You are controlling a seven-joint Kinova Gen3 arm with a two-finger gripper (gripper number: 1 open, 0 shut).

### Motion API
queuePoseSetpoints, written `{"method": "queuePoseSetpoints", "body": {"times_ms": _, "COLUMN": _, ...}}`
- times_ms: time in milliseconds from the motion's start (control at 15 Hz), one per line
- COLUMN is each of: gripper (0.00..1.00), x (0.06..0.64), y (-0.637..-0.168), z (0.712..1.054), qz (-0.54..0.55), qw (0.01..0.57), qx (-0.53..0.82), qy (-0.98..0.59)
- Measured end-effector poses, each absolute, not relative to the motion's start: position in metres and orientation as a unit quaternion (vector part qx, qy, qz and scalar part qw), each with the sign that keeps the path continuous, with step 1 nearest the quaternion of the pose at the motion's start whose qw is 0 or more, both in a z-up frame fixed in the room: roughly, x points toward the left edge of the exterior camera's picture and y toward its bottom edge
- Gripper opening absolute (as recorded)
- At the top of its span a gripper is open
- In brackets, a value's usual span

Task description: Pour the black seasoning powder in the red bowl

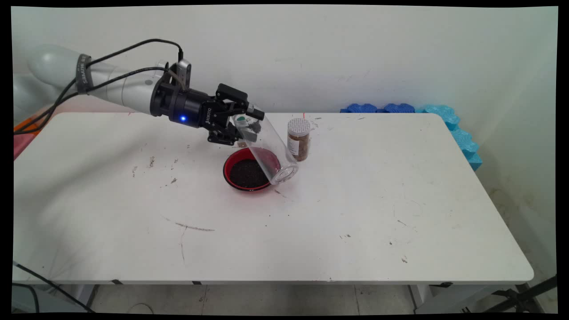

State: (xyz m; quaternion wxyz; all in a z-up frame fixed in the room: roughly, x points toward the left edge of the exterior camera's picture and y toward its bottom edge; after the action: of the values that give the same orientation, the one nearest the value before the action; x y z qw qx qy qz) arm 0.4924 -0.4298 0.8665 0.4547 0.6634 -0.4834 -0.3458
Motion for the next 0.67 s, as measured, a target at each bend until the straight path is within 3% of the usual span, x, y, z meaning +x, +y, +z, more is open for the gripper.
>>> {"method": "queuePoseSetpoints", "body": {"times_ms": 667, "gripper": 0.0, "x": 0.494, "y": -0.432, "z": 0.894, "qz": -0.244, "qw": 0.481, "qx": 0.6, "qy": -0.591}}
